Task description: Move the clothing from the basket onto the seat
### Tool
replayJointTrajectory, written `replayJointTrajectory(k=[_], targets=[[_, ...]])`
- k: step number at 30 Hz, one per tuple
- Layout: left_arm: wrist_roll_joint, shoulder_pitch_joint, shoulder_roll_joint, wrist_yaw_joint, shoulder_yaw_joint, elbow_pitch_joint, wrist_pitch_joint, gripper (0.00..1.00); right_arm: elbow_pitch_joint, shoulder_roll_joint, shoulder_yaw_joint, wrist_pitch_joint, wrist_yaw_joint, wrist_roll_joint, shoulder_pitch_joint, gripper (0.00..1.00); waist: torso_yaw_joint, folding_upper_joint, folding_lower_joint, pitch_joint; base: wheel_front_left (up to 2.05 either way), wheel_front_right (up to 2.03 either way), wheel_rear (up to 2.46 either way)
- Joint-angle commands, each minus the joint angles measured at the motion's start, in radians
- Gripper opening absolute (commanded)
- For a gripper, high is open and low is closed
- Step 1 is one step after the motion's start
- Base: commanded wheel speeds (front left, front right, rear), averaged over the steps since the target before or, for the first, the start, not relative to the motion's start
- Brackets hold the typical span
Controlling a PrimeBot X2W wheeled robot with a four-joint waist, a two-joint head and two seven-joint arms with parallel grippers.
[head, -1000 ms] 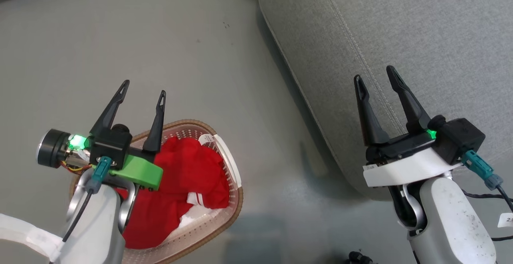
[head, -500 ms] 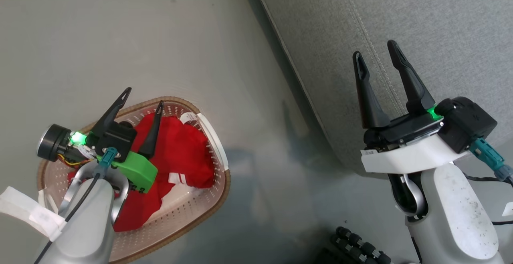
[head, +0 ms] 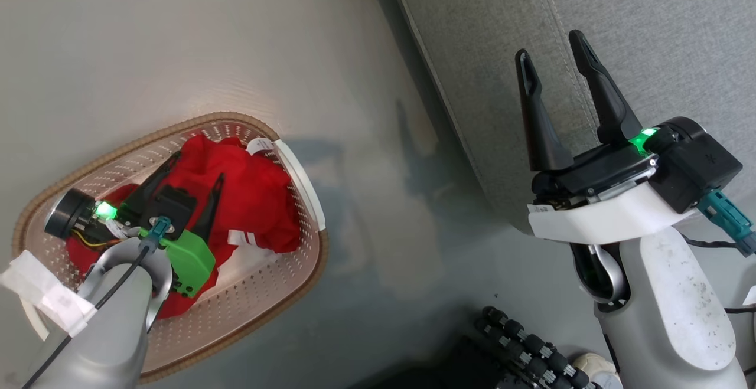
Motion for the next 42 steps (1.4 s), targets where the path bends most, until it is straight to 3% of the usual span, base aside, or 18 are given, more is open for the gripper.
replayJointTrajectory(k=[1, 17, 27, 28, 29, 30, 42], targets=[[-0.005, -0.030, 0.012, -0.003, -0.013, 0.020, -0.001, 1.00, -0.007, -0.003, 0.002, -0.002, 0.000, 0.004, -0.015, 1.00, -0.006, 0.0091, -0.0001, 0.023, 0.00, 0.00, 0.00], [-0.009, -0.219, 0.028, -0.003, -0.246, 0.271, -0.001, 1.00, -0.031, -0.003, 0.010, -0.002, 0.000, -0.005, -0.023, 1.00, -0.014, 0.0091, -0.0001, 0.121, 0.00, 0.00, 0.00], [-0.041, -0.338, -0.022, -0.003, -0.387, 0.482, 0.024, 1.00, -0.032, -0.003, 0.018, -0.002, 0.000, -0.016, -0.029, 1.00, -0.005, 0.0091, -0.0001, 0.151, 0.00, 0.00, 0.00], [-0.044, -0.347, -0.029, -0.003, -0.402, 0.499, 0.030, 0.49, -0.033, -0.003, 0.018, -0.002, 0.000, -0.017, -0.031, 1.00, -0.005, 0.0091, -0.0001, 0.152, 0.00, 0.00, 0.00], [-0.047, -0.354, -0.032, -0.003, -0.414, 0.509, 0.032, 0.33, -0.033, -0.003, 0.018, -0.002, 0.000, -0.018, -0.032, 1.00, -0.004, 0.0091, -0.0001, 0.153, 0.00, 0.00, 0.00], [-0.061, -0.357, -0.039, -0.003, -0.425, 0.519, 0.031, 0.00, -0.033, -0.003, 0.018, -0.002, 0.000, -0.019, -0.033, 1.00, -0.003, 0.0091, -0.0001, 0.153, 0.00, 0.00, 0.00], [-0.177, -0.361, -0.100, -0.003, -0.521, 0.526, 0.001, 0.00, -0.007, -0.003, 0.019, -0.002, 0.000, -0.036, -0.034, 1.00, 0.039, 0.0091, -0.0001, 0.082, 0.00, 0.00, 0.00]])
